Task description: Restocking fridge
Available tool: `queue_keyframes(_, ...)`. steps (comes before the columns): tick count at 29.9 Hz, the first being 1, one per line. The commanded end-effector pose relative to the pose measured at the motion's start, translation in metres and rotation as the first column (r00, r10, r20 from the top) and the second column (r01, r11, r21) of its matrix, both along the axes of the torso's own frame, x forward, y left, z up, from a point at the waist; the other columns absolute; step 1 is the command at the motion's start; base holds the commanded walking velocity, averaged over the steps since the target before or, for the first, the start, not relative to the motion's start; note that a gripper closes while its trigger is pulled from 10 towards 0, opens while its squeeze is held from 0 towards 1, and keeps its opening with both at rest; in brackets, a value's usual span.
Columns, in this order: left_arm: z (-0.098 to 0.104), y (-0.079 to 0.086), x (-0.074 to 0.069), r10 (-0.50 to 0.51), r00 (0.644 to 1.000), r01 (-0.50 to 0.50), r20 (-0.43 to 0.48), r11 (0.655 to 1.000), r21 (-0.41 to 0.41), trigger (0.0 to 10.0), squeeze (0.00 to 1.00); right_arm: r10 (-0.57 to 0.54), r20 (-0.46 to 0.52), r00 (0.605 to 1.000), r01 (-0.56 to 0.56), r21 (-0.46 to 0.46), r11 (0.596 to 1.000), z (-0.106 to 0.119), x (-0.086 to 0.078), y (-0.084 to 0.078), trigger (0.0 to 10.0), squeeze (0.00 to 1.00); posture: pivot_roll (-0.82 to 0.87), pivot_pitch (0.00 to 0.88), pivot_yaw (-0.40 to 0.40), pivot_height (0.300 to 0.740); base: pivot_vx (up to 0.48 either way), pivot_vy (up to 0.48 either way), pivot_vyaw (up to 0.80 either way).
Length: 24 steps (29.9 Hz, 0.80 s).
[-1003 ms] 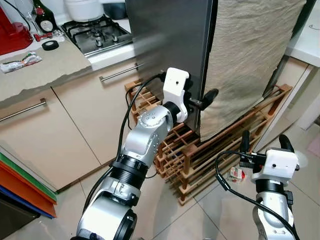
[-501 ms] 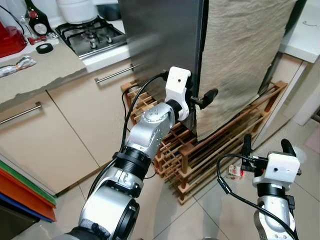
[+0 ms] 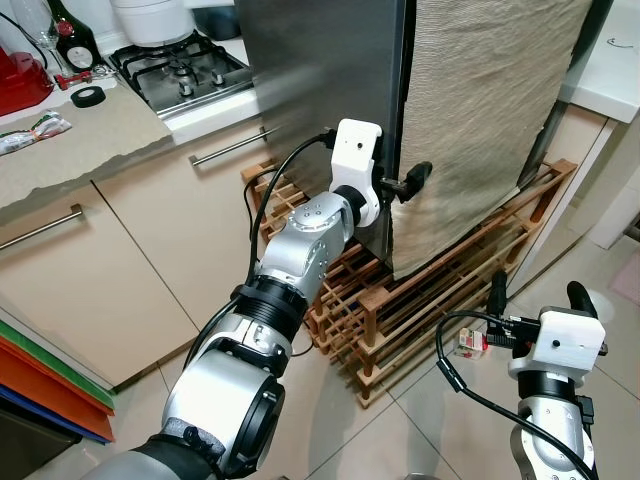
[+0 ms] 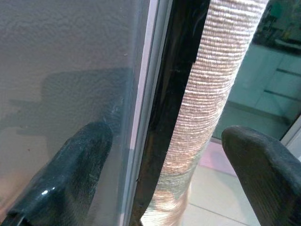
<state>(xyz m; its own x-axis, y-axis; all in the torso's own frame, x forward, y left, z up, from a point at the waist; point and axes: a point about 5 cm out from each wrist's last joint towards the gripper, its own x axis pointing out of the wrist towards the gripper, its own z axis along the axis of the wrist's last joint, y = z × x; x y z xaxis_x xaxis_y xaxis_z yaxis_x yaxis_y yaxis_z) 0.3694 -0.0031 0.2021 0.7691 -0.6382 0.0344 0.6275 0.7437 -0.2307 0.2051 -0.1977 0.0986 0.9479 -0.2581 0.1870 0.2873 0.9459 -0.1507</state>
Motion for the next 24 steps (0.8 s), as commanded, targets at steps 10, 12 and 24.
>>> queue_keyframes(10, 0.047, -0.069, -0.033, -0.242, 0.969, 0.247, 0.050, 0.954, -0.168, 10.0, 0.00, -0.006, 0.011, 1.000, 0.006, -0.007, 1.000, 0.005, 0.001, 0.000, 10.0, 0.00, -0.22, 0.043, 0.125, 0.740, 0.000, 0.000, 0.00)
queue_keyframes(12, 0.048, -0.069, -0.035, -0.254, 0.966, 0.260, 0.058, 0.954, -0.151, 10.0, 0.00, -0.006, 0.008, 1.000, 0.006, -0.006, 1.000, 0.003, 0.001, 0.000, 10.0, 0.00, -0.22, 0.042, 0.123, 0.740, 0.000, 0.000, 0.00)
queue_keyframes(24, 0.025, -0.056, -0.042, -0.294, 0.955, 0.295, 0.026, 0.954, -0.051, 10.0, 0.00, 0.000, -0.003, 1.000, 0.000, -0.004, 1.000, 0.001, 0.002, 0.002, 10.0, 0.00, -0.21, 0.051, 0.125, 0.740, 0.000, 0.000, 0.00)
